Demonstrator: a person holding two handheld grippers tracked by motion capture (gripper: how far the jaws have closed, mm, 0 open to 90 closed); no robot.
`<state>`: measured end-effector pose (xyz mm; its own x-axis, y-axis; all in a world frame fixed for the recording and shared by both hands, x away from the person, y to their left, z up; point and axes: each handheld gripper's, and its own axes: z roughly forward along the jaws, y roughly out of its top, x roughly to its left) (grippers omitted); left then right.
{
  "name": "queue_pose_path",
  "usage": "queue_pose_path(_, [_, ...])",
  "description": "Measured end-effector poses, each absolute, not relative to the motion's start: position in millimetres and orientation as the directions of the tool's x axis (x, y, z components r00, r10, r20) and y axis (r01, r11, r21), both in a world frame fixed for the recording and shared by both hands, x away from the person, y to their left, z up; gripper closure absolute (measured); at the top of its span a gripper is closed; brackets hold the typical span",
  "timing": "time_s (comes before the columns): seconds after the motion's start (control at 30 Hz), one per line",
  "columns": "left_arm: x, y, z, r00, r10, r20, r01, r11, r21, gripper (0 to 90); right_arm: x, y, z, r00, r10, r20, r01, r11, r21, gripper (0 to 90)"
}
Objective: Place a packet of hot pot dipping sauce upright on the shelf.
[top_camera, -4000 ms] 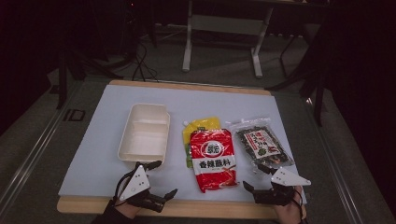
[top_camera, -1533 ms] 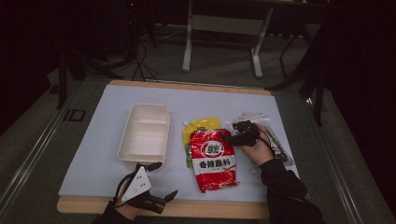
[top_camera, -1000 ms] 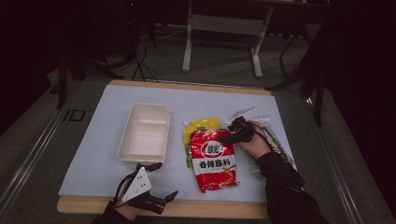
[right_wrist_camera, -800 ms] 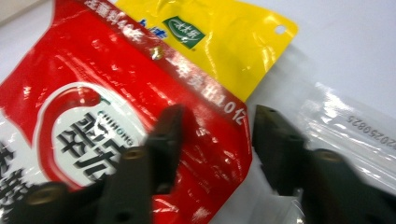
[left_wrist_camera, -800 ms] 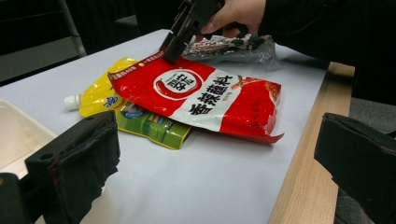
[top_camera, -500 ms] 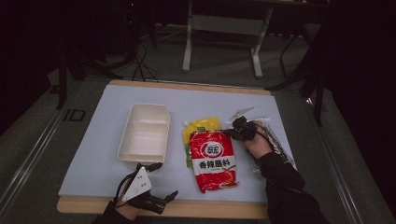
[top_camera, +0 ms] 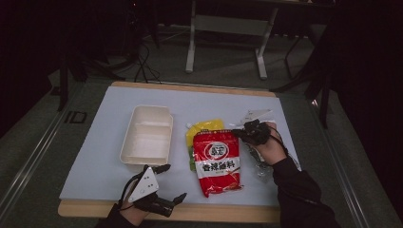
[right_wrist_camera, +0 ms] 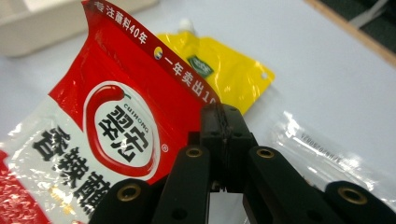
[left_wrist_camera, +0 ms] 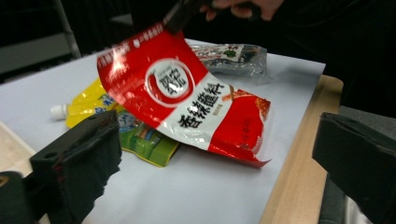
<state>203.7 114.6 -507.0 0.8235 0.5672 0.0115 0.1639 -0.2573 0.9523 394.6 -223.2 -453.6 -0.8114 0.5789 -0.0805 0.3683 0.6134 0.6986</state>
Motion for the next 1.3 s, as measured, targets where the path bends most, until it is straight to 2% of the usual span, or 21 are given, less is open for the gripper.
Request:
queue_pose_path(0.2, [210.2,111.4,-495.6,0.81,0.586,-0.019,0.211,-0.262,0.942,3.0,373.8,-228.4,-429.8,-0.825,0.555,-0.105,0.309,0.6,0.738,89.8])
queue_pose_path(0.53, [234.7,100.6,-488.4,0.821,0.571,-0.016,0.227,-0.301,0.926,3.4,329.5,-235.1,-397.3,-0.846,0.508,-0.161,0.204,0.587,0.783,89.8])
queue_pose_path(0.73, [251.4,91.3,-483.6,0.832,0.554,-0.018,0.237,-0.326,0.915,9.0,307.9,-238.5,-384.3,-0.856,0.485,-0.177,0.16,0.574,0.803,89.8])
queue_pose_path(0.8, [255.6,87.7,-482.1,0.843,0.538,-0.021,0.226,-0.319,0.921,17.3,300.4,-239.2,-381.3,-0.863,0.472,-0.181,0.143,0.571,0.808,89.8])
queue_pose_path(0.83, [257.8,85.1,-481.3,0.854,0.52,-0.027,0.222,-0.318,0.922,17.5,298.2,-239.5,-380.5,-0.863,0.472,-0.182,0.14,0.569,0.81,89.8])
queue_pose_path(0.97, [269.4,72.0,-481.4,0.879,0.474,-0.06,0.235,-0.319,0.918,31.0,288.9,-240.3,-377.9,-0.872,0.452,-0.186,0.12,0.566,0.816,89.8])
queue_pose_path(1.3, [277.7,48.6,-472.7,0.913,0.402,-0.063,0.199,-0.305,0.931,63.6,278.8,-241.8,-372.5,-0.877,0.438,-0.197,0.098,0.565,0.819,89.8])
